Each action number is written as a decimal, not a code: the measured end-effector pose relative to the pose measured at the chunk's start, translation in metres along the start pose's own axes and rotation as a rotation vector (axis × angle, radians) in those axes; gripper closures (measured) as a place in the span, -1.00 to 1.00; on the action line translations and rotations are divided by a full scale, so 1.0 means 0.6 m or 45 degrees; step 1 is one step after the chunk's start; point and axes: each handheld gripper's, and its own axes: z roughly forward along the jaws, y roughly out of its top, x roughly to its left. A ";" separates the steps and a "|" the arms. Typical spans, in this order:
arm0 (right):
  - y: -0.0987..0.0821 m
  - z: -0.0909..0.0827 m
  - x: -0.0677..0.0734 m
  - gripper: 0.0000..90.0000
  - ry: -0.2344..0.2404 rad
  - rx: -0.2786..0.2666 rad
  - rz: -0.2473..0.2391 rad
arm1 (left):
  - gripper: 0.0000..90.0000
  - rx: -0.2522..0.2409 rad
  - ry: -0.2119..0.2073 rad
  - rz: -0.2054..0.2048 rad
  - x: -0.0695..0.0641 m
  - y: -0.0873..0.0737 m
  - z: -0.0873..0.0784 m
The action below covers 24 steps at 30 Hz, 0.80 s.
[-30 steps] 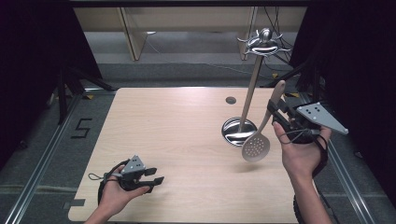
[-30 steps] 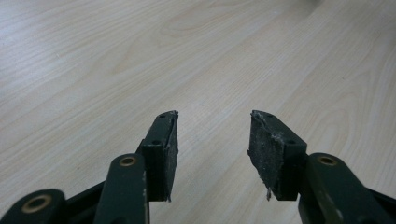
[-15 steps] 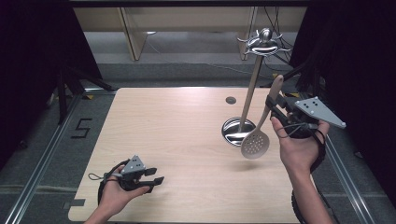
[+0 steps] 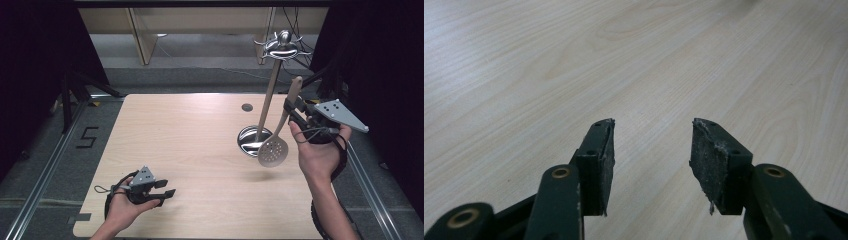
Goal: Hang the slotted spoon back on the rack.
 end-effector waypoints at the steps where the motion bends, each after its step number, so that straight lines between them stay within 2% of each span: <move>1: 0.001 0.001 0.001 0.55 0.001 -0.005 0.000 | 0.14 -0.001 0.000 0.000 0.000 0.000 0.000; 11: 0.008 0.011 0.004 0.55 -0.007 -0.001 0.020 | 0.14 0.010 -0.002 0.015 0.002 0.000 -0.001; 12: 0.009 0.012 0.002 0.55 -0.006 -0.001 -0.003 | 0.14 0.010 -0.002 0.015 0.002 0.000 -0.001; 19: 0.017 0.016 0.005 0.55 -0.007 0.006 0.005 | 0.14 0.010 -0.003 0.018 0.002 0.000 -0.001; 20: 0.018 0.018 0.004 0.55 -0.002 -0.001 -0.012 | 0.14 -0.009 -0.003 -0.002 0.000 0.000 0.001; 21: 0.020 0.020 0.005 0.55 0.005 0.012 -0.001 | 0.14 0.009 -0.003 0.017 0.002 0.000 -0.001; 24: 0.022 0.024 0.006 0.55 0.003 0.012 -0.012 | 0.14 0.010 -0.003 0.016 0.002 0.000 -0.001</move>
